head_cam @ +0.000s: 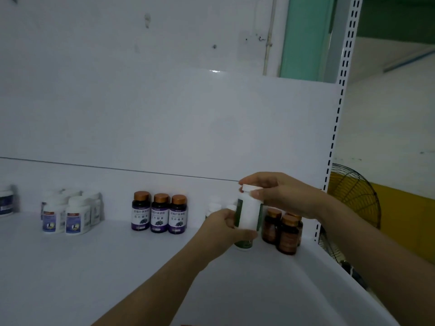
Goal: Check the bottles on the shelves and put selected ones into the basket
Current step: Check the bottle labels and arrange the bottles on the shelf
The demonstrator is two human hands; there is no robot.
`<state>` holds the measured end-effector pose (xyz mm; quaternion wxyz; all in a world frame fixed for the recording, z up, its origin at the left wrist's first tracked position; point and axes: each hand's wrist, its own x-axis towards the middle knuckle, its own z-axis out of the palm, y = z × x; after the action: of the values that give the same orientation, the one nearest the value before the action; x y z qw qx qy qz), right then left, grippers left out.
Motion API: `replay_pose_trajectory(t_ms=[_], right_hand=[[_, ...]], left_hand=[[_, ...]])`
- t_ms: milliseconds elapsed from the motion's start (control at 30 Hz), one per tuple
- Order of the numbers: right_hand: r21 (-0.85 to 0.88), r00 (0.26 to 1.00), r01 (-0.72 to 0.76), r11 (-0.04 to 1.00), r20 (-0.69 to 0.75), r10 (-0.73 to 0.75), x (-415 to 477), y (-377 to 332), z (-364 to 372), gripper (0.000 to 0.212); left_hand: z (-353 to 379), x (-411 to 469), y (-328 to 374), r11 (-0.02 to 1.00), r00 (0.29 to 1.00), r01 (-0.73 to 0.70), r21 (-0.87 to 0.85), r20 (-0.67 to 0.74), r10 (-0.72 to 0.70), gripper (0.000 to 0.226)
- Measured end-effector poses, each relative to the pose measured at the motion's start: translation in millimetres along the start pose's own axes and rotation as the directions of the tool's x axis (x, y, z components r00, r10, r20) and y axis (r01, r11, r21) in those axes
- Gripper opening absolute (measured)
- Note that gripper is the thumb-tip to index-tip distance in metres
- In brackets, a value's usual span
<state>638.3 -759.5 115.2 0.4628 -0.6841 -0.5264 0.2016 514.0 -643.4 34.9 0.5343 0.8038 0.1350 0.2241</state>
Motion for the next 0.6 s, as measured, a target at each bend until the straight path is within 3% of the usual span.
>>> replay_pose_trajectory(t_ms=[67, 200, 333, 467, 533, 600], right_hand=[[-0.010, 0.999, -0.021, 1.000, -0.031, 0.020, 3.8, -1.5, 3.4, 0.025], [-0.317, 0.988, -0.087, 0.945, -0.147, 0.042, 10.9, -7.7, 9.3, 0.036], [-0.188, 0.991, -0.024, 0.982, -0.131, -0.001, 12.5, -11.5, 7.5, 0.025], [-0.081, 0.998, 0.009, 0.997, -0.056, -0.014, 15.4, -13.0, 7.8, 0.023], [-0.110, 0.998, -0.010, 0.994, -0.065, 0.003, 18.4, -15.2, 11.6, 0.025], [-0.249, 0.991, -0.038, 0.968, -0.136, 0.004, 22.1, -16.8, 14.7, 0.032]], left_hand=[[1.4, 1.9, 3.3, 0.999, 0.998, -0.009, 0.043, -0.064, 0.012, 0.052], [4.8, 2.0, 3.8, 0.993, 0.969, -0.021, 0.118, -0.242, 0.049, 0.050], [-1.8, 2.5, 2.2, 0.999, 0.989, -0.016, -0.031, -0.144, 0.012, 0.051], [-10.9, 2.9, 4.9, 0.996, 0.998, -0.008, -0.086, -0.065, 0.003, 0.034], [-11.8, 4.9, 3.8, 0.996, 0.995, -0.016, -0.087, -0.103, 0.007, 0.035], [-10.5, 6.7, 4.4, 0.995, 0.987, -0.030, -0.091, -0.160, 0.015, 0.037]])
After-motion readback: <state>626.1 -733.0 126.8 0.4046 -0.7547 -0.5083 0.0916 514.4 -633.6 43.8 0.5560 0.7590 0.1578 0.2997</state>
